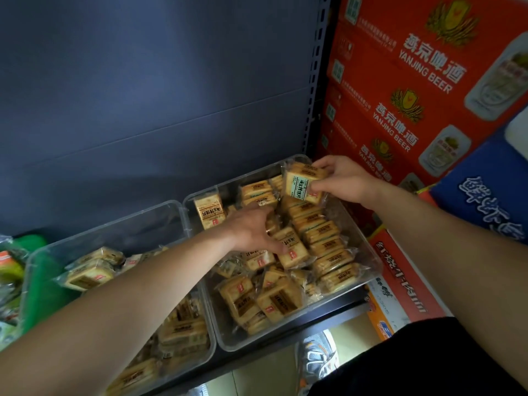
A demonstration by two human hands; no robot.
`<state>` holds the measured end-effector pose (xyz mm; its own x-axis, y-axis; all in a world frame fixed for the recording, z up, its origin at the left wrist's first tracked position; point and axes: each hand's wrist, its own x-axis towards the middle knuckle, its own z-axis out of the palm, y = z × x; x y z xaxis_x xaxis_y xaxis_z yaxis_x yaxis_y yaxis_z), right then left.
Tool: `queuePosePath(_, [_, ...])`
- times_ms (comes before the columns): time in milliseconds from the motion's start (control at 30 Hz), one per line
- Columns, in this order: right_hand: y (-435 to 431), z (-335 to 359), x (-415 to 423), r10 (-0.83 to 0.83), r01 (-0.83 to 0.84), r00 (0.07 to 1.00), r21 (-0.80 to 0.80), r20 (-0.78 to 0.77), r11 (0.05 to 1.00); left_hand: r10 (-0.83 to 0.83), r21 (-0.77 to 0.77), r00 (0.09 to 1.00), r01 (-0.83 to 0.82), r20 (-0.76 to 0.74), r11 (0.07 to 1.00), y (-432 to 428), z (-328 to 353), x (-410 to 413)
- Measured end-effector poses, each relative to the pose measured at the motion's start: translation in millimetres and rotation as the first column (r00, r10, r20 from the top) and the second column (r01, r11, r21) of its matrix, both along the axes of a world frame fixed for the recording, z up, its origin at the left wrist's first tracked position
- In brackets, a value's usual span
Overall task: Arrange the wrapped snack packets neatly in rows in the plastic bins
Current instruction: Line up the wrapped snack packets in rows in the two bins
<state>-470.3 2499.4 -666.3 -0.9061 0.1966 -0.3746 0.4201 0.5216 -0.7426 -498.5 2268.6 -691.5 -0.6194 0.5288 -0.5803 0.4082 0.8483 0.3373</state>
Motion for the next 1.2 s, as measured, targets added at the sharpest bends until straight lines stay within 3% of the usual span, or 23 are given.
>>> queuePosePath(233, [2.1, 2.5, 1.3, -0.023, 0.022, 1.0, -0.047, -0.018, 0.999, 0.044, 0.127, 0.992, -0.059, 0.118, 0.99, -5.2, 3.8, 6.5])
queuePosePath(400, [1.5, 2.1, 2.3, -0.011, 0.01, 1.0, -0.063, -0.016, 0.998, -0.1, 0.138, 0.986, 0.081, 0.135, 0.987, -5.1, 13.3, 9.5])
queuePosePath(533, [-3.9, 3.1, 0.6, 0.017, -0.018, 1.0, -0.056, -0.014, 0.998, -0.107, 0.207, 0.986, 0.078, 0.132, 0.975, -13.5, 27.7, 8.7])
queuePosePath(700, [-20.2, 8.4, -1.0, 0.133, -0.132, 0.991, -0.058, 0.006, 0.99, -0.157, 0.186, 0.988, 0.156, -0.011, 0.97, -45.3, 40.8, 23.1])
queuePosePath(867, [-35.8, 7.8, -5.2, 0.28, -0.279, 0.959, -0.027, 0.045, 0.96, -0.048, 0.311, 0.995, 0.072, -0.084, 0.948, -82.6, 35.0, 32.1])
queuePosePath(967, [-43.5, 0.3, -10.0, 0.368, -0.372, 0.925, 0.034, 0.091, 0.928, -0.042, 0.284, 0.986, 0.088, -0.162, 0.955, -80.7, 34.5, 29.8])
queuePosePath(1200, [-63.0, -6.0, -13.1, 0.504, -0.526, 0.849, 0.154, 0.159, 0.837, -0.059, 0.315, 0.995, 0.081, -0.081, 0.946, -80.4, 27.6, 18.2])
